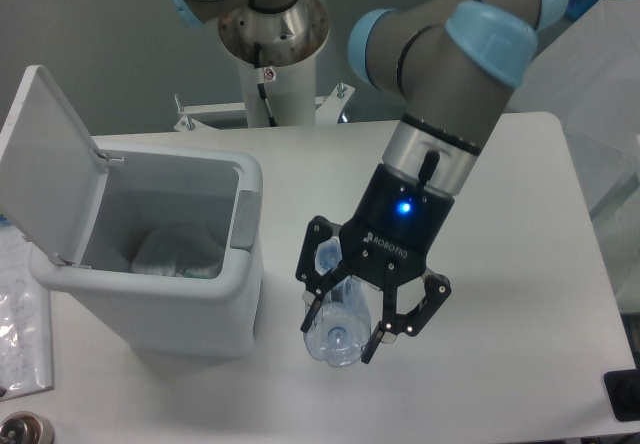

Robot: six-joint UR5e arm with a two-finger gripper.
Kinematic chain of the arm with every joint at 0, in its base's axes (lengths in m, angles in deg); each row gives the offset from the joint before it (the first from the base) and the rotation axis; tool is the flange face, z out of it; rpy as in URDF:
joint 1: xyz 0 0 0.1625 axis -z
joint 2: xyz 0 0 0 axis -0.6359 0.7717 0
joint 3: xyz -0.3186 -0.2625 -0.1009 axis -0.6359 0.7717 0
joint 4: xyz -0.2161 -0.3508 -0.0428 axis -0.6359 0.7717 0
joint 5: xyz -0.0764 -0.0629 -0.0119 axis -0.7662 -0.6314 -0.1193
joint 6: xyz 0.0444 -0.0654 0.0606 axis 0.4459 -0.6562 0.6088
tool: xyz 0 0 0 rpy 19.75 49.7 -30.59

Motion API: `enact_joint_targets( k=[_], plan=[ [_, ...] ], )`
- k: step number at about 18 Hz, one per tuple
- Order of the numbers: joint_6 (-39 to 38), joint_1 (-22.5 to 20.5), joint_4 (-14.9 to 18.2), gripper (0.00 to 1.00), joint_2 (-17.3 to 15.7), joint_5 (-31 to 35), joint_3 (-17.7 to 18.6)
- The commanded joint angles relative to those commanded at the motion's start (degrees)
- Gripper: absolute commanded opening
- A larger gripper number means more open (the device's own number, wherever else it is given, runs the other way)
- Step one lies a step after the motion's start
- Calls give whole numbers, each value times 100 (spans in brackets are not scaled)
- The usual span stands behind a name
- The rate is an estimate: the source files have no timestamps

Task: Place the trash in the trash can
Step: 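Lift the bottle and carry it over the trash bin opening, then lower the bottle into the bin and open the gripper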

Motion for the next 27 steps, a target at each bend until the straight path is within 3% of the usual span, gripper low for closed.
enact_joint_targets(
  k=[13,20,27],
  plan=[
    [-466,105,-62,55,-368,-1143,-10],
    [-598,395,-62,56,-457,-1170,61],
    [-564,580,-79,57,-553,-1152,517]
  ],
)
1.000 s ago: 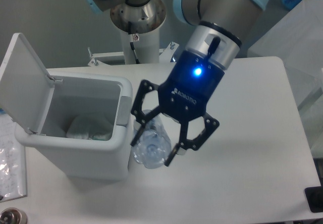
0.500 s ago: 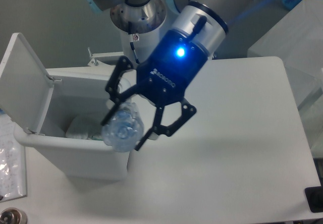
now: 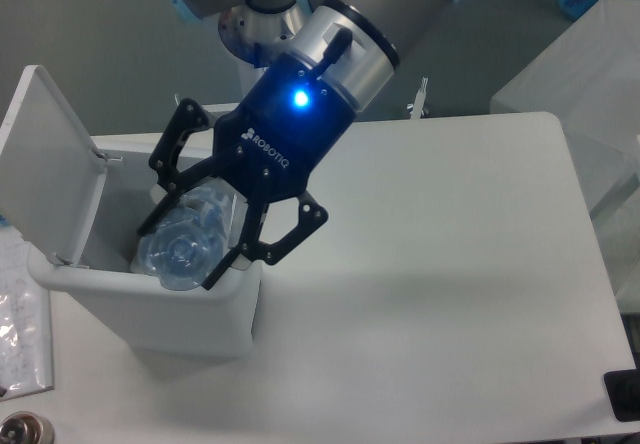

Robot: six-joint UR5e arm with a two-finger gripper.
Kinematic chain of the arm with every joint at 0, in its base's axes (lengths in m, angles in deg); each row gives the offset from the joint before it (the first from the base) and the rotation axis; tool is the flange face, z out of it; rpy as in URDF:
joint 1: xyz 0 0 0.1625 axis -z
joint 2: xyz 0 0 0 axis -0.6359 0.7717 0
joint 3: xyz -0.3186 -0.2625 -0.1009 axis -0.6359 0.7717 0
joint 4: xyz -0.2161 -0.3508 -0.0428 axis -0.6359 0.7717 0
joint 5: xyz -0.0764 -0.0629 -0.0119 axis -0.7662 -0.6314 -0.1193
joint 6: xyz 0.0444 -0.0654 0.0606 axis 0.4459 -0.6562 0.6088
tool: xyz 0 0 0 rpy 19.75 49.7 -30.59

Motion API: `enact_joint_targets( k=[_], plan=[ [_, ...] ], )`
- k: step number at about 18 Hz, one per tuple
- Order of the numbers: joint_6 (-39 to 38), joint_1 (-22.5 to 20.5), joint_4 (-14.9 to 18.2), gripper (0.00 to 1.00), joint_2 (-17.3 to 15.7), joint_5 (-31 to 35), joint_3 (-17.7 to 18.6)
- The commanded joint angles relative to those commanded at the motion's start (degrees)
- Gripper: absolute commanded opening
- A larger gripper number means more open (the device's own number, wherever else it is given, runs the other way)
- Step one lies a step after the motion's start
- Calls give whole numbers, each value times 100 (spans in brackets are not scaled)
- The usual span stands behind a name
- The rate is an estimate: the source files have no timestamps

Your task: Place the trash in the trash can

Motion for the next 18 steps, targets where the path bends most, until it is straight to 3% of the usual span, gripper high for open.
enact_joint_targets(
  k=[5,9,11,15,18],
  plan=[
    [210,115,-360,64,-132,9,580],
    [509,123,-378,73,-220,9,844],
    [720,123,-378,85,-307,9,1011],
    [1002,97,-378,99,-466,9,1301],
    [1011,-86,-369,100,-449,17,1276]
  ],
)
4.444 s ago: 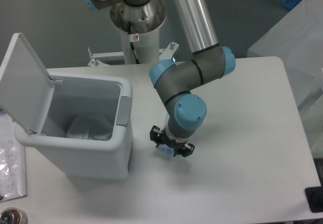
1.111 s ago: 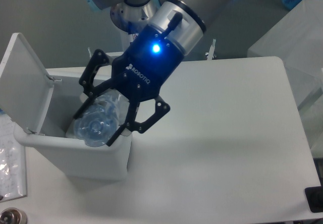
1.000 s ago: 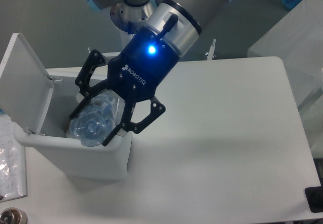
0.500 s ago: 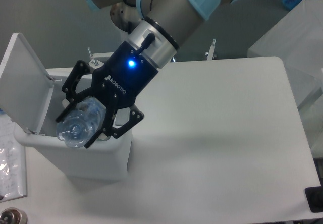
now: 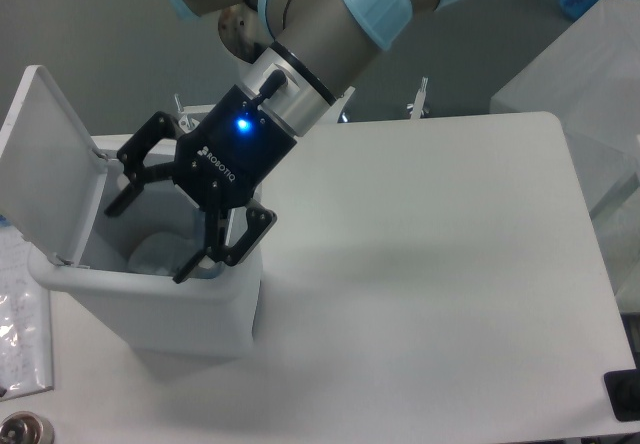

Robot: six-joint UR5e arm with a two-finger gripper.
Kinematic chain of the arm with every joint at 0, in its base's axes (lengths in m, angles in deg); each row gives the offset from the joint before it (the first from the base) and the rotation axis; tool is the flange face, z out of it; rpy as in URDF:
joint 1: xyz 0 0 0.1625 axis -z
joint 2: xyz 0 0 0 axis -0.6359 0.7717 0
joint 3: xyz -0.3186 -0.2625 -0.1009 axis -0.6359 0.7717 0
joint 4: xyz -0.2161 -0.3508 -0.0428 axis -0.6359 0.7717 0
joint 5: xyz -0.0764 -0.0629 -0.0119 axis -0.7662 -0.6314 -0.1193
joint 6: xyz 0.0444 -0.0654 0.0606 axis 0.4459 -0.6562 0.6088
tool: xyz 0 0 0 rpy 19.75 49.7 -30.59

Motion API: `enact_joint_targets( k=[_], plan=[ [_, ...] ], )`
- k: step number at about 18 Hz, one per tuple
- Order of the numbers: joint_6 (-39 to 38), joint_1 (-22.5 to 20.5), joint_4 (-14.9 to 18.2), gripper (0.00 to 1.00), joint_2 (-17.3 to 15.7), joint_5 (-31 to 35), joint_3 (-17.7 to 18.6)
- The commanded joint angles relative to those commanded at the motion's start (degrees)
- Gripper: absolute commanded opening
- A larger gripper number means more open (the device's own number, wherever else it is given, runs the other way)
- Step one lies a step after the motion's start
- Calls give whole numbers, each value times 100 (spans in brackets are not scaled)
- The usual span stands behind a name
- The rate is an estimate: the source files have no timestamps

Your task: Place the trash in the trash can

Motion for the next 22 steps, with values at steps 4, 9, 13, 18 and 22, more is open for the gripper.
enact_joint_targets(
  k=[4,9,13,18,22],
  plan=[
    [192,-457,0,100,70,53,-36],
    [641,-1107,9,100,447,175,-97],
    [922,-1442,35,100,650,1052,-132],
    [1379,-1653,88,100,887,1976,-132],
    [2098,-1619,631,100,1142,3319,-316]
  ],
)
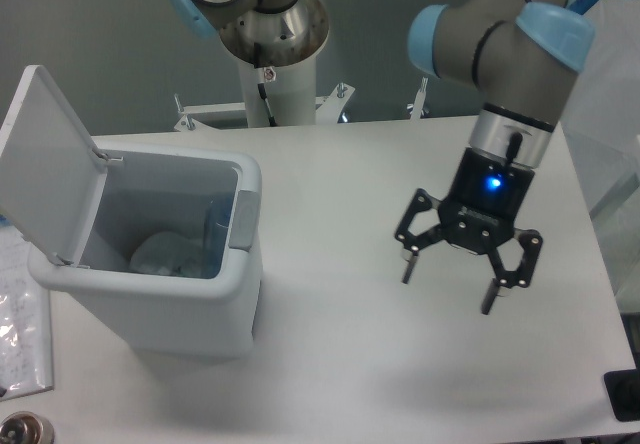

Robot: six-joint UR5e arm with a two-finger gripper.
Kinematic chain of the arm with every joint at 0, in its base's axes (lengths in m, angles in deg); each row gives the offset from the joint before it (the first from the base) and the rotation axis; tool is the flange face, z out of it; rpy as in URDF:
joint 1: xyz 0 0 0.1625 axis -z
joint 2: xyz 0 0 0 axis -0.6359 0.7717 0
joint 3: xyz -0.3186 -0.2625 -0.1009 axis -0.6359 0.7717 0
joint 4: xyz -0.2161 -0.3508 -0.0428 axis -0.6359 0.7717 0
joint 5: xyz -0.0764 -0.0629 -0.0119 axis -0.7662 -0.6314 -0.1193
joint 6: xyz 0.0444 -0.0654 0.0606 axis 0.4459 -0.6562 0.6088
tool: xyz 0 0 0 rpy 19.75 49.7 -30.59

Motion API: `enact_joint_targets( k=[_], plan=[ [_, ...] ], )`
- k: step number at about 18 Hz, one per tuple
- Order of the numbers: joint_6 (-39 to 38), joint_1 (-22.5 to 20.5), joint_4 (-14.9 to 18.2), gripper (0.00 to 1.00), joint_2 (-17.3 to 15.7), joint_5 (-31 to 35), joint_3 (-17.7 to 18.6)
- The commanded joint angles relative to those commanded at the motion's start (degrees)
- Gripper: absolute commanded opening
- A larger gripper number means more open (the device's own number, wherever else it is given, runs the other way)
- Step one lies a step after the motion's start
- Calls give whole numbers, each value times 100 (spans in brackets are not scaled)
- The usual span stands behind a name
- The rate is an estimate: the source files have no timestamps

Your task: Place the trash in the trash can

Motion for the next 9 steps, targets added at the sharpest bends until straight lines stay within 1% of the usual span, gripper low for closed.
enact_joint_targets(
  k=[2,3,9],
  plan=[
    [343,26,378,100,193,459,-220],
    [510,27,467,100,264,617,-299],
    [1469,105,555,100,510,1628,-475]
  ],
)
